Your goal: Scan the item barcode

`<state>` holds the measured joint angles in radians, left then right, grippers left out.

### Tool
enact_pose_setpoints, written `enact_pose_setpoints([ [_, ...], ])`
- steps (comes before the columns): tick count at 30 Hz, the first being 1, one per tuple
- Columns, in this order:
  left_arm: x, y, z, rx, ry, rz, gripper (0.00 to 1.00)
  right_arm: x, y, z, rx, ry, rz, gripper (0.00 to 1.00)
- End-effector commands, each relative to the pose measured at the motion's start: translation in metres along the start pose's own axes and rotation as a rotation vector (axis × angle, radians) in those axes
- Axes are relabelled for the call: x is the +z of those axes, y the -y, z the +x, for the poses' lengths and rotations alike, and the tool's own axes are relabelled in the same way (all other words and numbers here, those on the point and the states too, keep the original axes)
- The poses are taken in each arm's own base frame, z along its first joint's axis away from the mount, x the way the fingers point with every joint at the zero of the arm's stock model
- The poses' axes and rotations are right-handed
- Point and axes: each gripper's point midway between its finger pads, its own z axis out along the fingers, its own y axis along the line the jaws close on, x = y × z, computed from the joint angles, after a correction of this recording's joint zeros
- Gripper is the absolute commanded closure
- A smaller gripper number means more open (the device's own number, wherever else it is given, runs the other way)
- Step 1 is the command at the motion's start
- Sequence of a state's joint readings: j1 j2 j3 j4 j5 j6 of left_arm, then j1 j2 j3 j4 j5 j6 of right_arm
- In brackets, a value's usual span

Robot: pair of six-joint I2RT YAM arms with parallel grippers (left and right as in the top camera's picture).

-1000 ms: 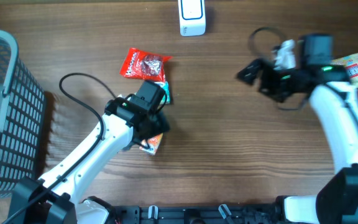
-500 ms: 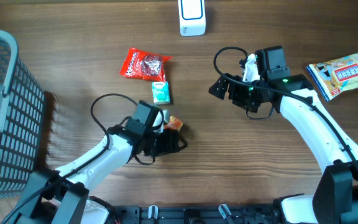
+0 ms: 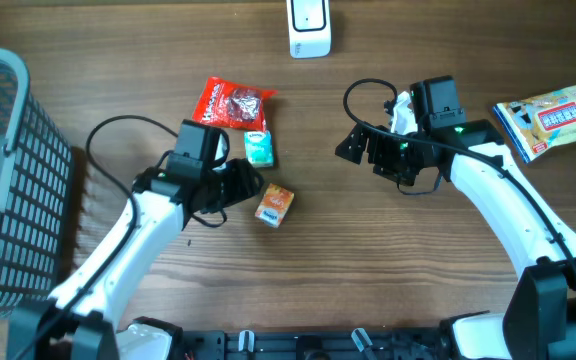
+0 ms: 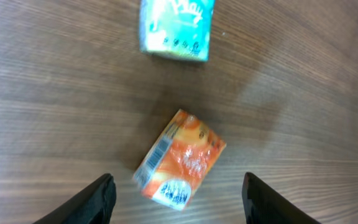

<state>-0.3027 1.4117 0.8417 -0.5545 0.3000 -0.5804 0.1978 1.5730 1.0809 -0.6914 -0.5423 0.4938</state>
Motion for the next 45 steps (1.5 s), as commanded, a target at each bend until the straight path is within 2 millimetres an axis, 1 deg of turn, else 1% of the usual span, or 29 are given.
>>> enact_pose_setpoints([
  [1,0.039,0.017,0.024,0.047,-0.148,0.098,0.4,0.005,0.002,0.004,0.012,-0.023,-0.006,0.0],
  [3,0.06,0.042,0.041,0.074,-0.249,0.23,0.46,0.005,0.002,0.006,0.014,-0.028,-0.003,0.0],
  [4,0.07,0.047,0.049,0.087,-0.286,0.254,0.52,0.005,0.003,0.006,0.013,-0.028,-0.002,0.0],
  [6,0.085,0.046,0.068,0.067,-0.35,0.23,0.65,0.005,0.003,0.007,-0.009,-0.031,-0.002,0.0],
  [9,0.085,0.067,0.086,0.057,-0.404,0.283,0.67,0.005,0.003,0.007,-0.01,-0.031,-0.001,0.0],
  [12,0.083,0.123,0.102,0.116,-0.394,0.439,0.64,0.005,0.005,0.01,-0.035,-0.045,0.006,0.0],
  [13,0.08,0.137,0.101,0.157,-0.37,0.485,0.63,0.005,0.006,0.013,-0.047,-0.057,0.011,0.0],
  [15,0.071,0.15,0.082,0.167,-0.324,0.527,0.61,0.004,0.011,0.021,-0.064,-0.087,0.027,0.0],
  [16,0.05,0.149,0.048,0.144,-0.269,0.53,0.66,0.003,0.015,0.029,-0.049,-0.12,0.041,0.0],
  [17,0.037,0.141,0.03,0.141,-0.239,0.506,0.69,0.002,0.016,0.032,-0.046,-0.132,0.047,0.0],
  [18,0.023,0.123,0.008,0.103,-0.196,0.432,0.72,0.002,0.017,0.035,-0.061,-0.14,0.049,0.0],
  [19,0.016,0.103,-0.006,0.046,-0.16,0.343,0.72,0.002,0.017,0.034,-0.075,-0.14,0.049,0.0],
  [20,0.002,0.06,-0.019,-0.057,-0.111,0.168,0.72,0.002,0.016,0.032,-0.084,-0.13,0.044,0.0],
  [21,-0.005,0.031,-0.016,-0.12,-0.115,0.056,0.71,0.003,0.014,0.028,-0.085,-0.117,0.039,0.0],
  [22,-0.007,0.009,-0.001,-0.159,-0.161,-0.044,0.72,0.003,0.013,0.025,-0.085,-0.105,0.034,0.0],
  [24,-0.002,-0.014,0.036,-0.172,-0.263,-0.153,0.83,0.003,0.013,0.025,-0.087,-0.102,0.033,0.0],
  [25,0.009,-0.02,0.06,-0.203,-0.304,-0.18,0.95,0.003,0.013,0.025,-0.088,-0.102,0.032,0.0],
  [27,0.028,-0.014,0.084,-0.242,-0.331,-0.148,0.96,0.003,0.013,0.025,-0.088,-0.101,0.032,0.0],
  [29,0.043,0.003,0.104,-0.267,-0.363,-0.062,0.96,0.003,0.013,0.025,-0.087,-0.102,0.033,0.0],
  [30,0.052,0.011,0.119,-0.32,-0.377,-0.043,0.96,0.003,0.013,0.025,-0.087,-0.103,0.033,0.0],
  [33,0.069,0.032,0.137,-0.34,-0.361,0.023,0.96,0.003,0.013,0.025,-0.086,-0.105,0.034,0.0],
  [34,0.074,0.039,0.136,-0.341,-0.34,0.042,0.96,0.003,0.013,0.025,-0.086,-0.105,0.034,0.0],
  [36,0.084,0.04,0.128,-0.351,-0.303,0.048,0.96,0.003,0.014,0.026,-0.086,-0.109,0.037,0.0],
  [39,0.102,0.037,0.099,-0.379,-0.147,0.044,0.96,0.003,0.015,0.027,-0.085,-0.108,0.044,0.0],
  [40,0.108,0.046,0.086,-0.367,-0.089,0.089,0.96,0.003,0.016,0.027,-0.083,-0.112,0.046,0.0],
  [41,0.113,0.067,0.071,-0.345,-0.048,0.192,0.96,0.003,0.017,0.028,-0.079,-0.115,0.056,0.0],
  [43,0.116,0.093,0.056,-0.313,0.006,0.318,0.91,0.002,0.021,0.03,-0.073,-0.12,0.077,0.0],
  [44,0.116,0.102,0.049,-0.302,0.027,0.364,0.9,0.002,0.023,0.031,-0.07,-0.124,0.084,0.0],
  [45,0.116,0.104,0.045,-0.299,0.038,0.378,0.91,0.002,0.023,0.033,-0.066,-0.13,0.087,0.0],
])
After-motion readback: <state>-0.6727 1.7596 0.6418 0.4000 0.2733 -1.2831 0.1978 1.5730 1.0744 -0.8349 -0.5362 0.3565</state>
